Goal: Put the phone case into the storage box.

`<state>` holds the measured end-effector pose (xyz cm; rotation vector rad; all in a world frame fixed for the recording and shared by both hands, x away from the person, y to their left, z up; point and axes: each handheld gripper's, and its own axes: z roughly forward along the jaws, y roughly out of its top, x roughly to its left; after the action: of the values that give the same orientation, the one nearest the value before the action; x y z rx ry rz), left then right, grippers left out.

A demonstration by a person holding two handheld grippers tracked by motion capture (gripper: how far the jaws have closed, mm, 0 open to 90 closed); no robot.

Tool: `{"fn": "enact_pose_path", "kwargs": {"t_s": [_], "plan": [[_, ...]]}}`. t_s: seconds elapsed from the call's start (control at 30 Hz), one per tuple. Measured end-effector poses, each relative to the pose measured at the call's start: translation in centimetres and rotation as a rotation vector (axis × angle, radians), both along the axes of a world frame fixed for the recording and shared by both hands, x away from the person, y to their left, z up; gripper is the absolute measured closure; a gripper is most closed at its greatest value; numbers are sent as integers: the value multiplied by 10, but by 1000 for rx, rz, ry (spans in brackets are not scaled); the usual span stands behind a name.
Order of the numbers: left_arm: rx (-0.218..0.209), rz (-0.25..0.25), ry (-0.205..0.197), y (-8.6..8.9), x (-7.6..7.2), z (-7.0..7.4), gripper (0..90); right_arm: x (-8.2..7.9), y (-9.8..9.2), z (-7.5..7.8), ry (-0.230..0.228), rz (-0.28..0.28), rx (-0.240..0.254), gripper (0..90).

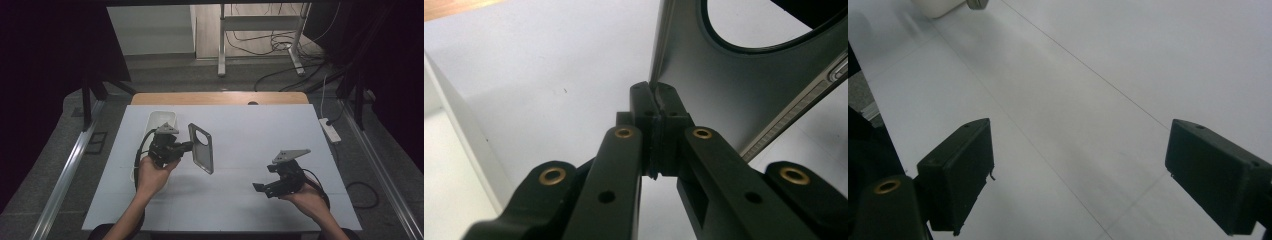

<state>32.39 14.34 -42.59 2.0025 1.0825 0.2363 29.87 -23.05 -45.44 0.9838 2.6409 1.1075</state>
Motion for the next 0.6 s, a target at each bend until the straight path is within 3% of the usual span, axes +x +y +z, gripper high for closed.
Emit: {"fn": "enact_pose_path", "kwargs": {"t_s": [0.43, 0.6], "plan": [[19, 22, -4, 8, 11, 12, 890, -5, -27, -4, 1, -64, -16, 36], [25, 34, -10, 12, 16, 18, 890, -8, -38, -6, -23, -87, -30, 13]]}}
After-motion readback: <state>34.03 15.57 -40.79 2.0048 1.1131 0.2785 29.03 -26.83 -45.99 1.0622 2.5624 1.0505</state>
